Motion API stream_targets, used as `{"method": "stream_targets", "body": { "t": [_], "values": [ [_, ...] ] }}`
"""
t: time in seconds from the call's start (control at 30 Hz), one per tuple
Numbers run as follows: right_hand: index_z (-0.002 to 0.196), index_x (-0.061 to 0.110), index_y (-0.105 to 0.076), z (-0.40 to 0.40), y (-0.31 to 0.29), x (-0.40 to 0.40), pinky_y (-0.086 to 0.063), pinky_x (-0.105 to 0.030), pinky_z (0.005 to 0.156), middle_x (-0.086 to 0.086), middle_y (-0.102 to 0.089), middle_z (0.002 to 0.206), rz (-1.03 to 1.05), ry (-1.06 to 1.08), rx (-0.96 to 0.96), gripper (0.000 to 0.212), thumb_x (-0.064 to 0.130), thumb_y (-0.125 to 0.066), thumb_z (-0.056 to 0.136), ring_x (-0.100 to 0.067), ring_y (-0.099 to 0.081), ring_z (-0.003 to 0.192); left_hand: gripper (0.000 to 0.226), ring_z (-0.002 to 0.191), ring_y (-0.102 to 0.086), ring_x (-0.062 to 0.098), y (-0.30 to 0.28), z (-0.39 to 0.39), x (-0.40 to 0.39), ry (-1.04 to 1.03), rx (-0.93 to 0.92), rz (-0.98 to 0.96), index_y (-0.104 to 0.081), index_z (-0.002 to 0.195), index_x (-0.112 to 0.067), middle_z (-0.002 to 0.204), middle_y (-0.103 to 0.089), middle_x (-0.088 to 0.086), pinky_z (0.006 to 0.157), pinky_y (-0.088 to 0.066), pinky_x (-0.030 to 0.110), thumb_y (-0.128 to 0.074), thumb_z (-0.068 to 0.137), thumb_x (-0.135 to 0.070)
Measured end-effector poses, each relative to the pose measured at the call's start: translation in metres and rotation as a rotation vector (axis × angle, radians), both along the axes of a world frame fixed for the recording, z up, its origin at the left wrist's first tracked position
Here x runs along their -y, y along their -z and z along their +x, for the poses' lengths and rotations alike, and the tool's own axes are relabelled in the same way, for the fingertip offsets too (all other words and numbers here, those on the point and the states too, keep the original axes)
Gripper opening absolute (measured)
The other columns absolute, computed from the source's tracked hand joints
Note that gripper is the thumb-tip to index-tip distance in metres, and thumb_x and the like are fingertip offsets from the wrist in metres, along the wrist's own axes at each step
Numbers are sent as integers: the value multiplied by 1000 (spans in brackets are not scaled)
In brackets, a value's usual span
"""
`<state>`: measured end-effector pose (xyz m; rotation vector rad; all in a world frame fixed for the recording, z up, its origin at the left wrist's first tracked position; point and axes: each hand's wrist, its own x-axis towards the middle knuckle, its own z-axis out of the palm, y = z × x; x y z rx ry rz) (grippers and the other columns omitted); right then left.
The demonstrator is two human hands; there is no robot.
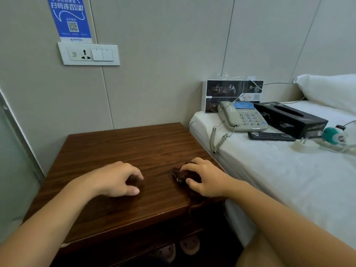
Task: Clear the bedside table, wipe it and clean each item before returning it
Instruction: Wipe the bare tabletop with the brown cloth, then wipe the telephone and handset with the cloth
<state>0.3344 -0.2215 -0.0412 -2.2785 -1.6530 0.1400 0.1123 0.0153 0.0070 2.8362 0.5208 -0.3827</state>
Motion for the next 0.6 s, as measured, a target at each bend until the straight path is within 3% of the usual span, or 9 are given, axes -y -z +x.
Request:
{"method": "stream_targets", "body": {
  "t": [0.1, 0.17, 0.23, 0.3, 0.4, 0.5, 0.6],
  "values": [
    [152, 45, -38, 1, -5, 5, -42, -42, 110, 3, -48, 142, 1, -15, 32, 60, 60, -55, 96, -28, -52, 125, 30, 125, -54, 3, -16, 35, 20, 51, 178, -36, -62, 123, -54, 135, -60, -21, 106, -49, 39, -68, 93, -54],
    [156, 43, -33, 8, -17, 11, -42, -34, 110, 5, -52, 140, 104, 18, -24, 70, 67, -55, 93, -18, -53, 125, 30, 118, -58, -1, -28, 65, 34, 79, 295, -69, -63, 124, -51, 130, -62, -23, 103, -51, 38, -68, 95, -51],
    [153, 38, -43, 28, -38, 19, -44, -21, 99, 6, -59, 132, 253, 127, -81, 64, 58, -60, 95, -7, -57, 114, 37, 106, -63, -4, -40, 97, 46, 107, 394, -130, -59, 131, -49, 125, -64, -23, 98, -54, 35, -69, 95, -47],
    [144, 31, -55, 61, -61, 30, -50, -23, 91, 6, -65, 118, 352, 265, -98, 50, 46, -63, 97, -7, -62, 100, 44, 99, -66, -3, -51, 132, 57, 131, 469, -188, -54, 138, -46, 125, -62, -20, 92, -55, 28, -68, 97, -45],
    [134, 27, -61, 120, -93, 53, -55, -36, 91, 5, -67, 110, 358, 457, -127, 39, 41, -63, 98, -13, -66, 96, 51, 103, -67, 4, -63, 190, 71, 142, 526, -340, -47, 145, -39, 129, -60, -10, 92, -55, 26, -65, 98, -46],
    [135, 27, -61, 176, -110, 74, -48, -32, 90, 0, -67, 114, 353, 635, -136, 42, 43, -63, 96, -19, -64, 105, 62, 110, -68, 16, -62, 249, 82, 115, 528, -497, -40, 147, -42, 131, -62, 3, 106, -52, 43, -64, 93, -60],
    [141, 22, -55, 212, -115, 81, -46, -24, 85, -4, -66, 121, 419, 693, -163, 50, 42, -64, 97, -16, -62, 102, 71, 129, -58, 25, -58, 301, 93, 68, 499, -582, -29, 155, -40, 145, -53, 12, 107, -47, 39, -64, 95, -57]
  ]
}}
